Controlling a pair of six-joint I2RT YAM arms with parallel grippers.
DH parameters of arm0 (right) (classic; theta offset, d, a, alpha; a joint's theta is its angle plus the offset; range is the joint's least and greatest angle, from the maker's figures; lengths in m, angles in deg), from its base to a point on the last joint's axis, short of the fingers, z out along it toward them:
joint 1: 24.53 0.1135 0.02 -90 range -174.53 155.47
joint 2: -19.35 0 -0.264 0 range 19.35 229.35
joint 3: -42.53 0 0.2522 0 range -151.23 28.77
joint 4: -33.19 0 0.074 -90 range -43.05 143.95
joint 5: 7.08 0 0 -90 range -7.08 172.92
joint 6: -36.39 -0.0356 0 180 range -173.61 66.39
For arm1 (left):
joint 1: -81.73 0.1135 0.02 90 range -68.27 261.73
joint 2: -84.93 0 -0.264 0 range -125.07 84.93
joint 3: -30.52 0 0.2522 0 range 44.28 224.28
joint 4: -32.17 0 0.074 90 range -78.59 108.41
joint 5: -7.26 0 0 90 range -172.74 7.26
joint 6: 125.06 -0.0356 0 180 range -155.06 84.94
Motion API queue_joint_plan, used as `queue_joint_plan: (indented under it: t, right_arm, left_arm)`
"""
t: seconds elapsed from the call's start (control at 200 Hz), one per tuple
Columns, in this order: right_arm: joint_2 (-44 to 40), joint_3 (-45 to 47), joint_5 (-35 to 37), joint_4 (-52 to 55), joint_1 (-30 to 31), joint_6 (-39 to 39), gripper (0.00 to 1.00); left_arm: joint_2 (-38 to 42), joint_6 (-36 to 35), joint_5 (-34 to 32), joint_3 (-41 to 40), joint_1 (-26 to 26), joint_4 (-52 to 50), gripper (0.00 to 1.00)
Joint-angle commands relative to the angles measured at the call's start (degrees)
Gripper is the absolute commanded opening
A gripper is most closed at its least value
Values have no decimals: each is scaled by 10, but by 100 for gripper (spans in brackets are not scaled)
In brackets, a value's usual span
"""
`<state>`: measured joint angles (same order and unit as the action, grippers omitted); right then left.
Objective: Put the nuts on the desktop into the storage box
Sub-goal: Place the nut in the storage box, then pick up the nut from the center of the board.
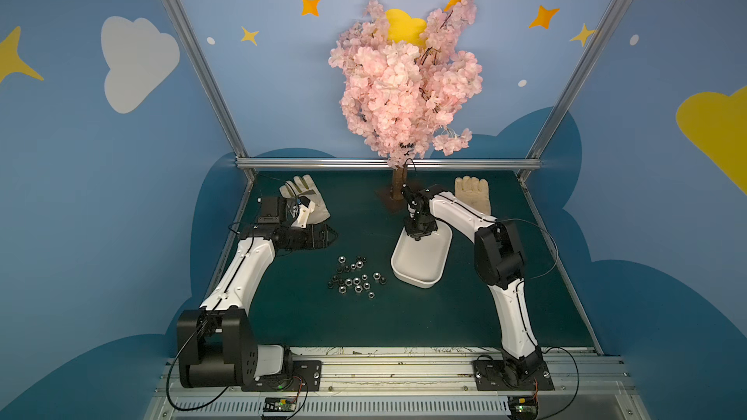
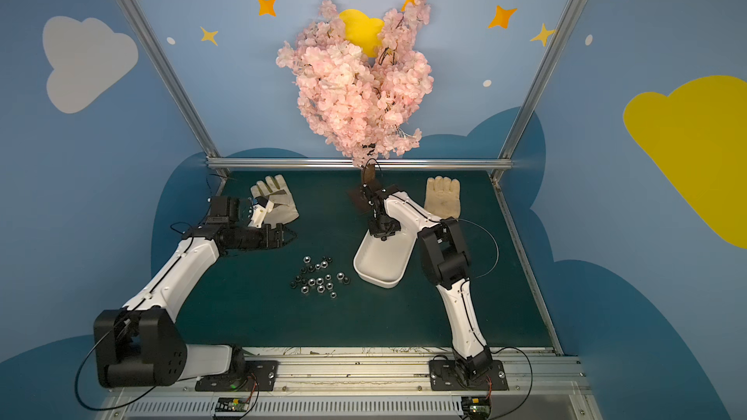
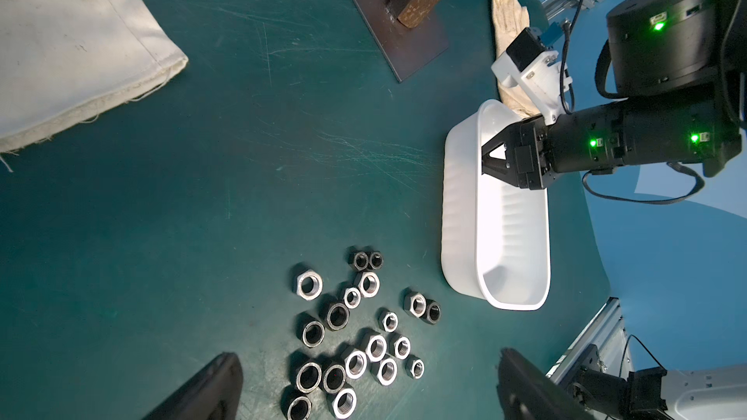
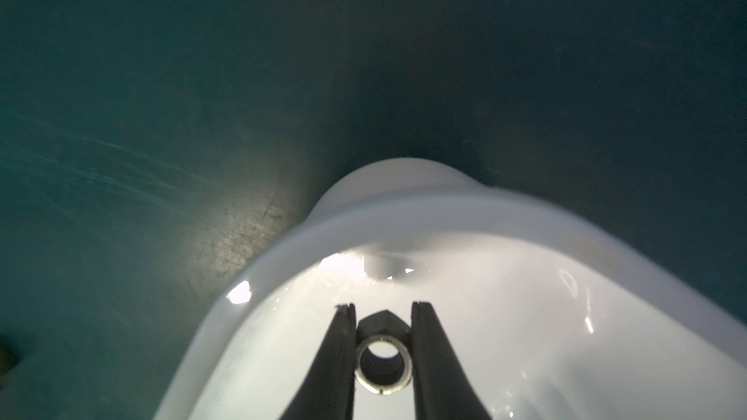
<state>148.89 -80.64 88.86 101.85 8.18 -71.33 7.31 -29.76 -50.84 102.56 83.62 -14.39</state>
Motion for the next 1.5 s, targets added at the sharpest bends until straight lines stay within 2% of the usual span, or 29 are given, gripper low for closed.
queue_joint_plan:
  t: [0.0, 0.19, 0.356, 0.496, 0.621, 0.736, 0.886, 1.082, 1.492]
  right_arm:
    - [0, -23, 17, 21, 1, 9, 29]
    - [-40, -11, 37, 9, 20, 25, 46]
    - [-79, -2, 33, 9, 47, 38, 48]
    - [-116, 13, 19, -15, 102, 67, 51]
    - [-122, 10, -37, -36, 135, 68, 51]
    - [-102, -15, -62, -48, 164, 69, 52]
    - [-36, -81, -133, -49, 183, 68, 53]
    - [57, -173, -167, -24, 205, 72, 60]
    - [142, -222, -183, -29, 233, 62, 62]
  left_arm:
    - [7, -12, -2, -5, -1, -10, 100]
    - [11, -9, -11, -5, -1, -8, 100]
    - [14, -5, -20, -7, 0, -7, 100]
    - [19, 1, -41, -8, 6, -6, 100]
    - [21, 18, -65, -7, 23, -6, 100]
    - [17, 23, -49, -11, 28, -1, 100]
    - [13, 23, -35, -11, 28, -1, 100]
    - [17, 22, -38, -14, 28, -1, 100]
    - [27, 26, -63, -17, 29, 5, 100]
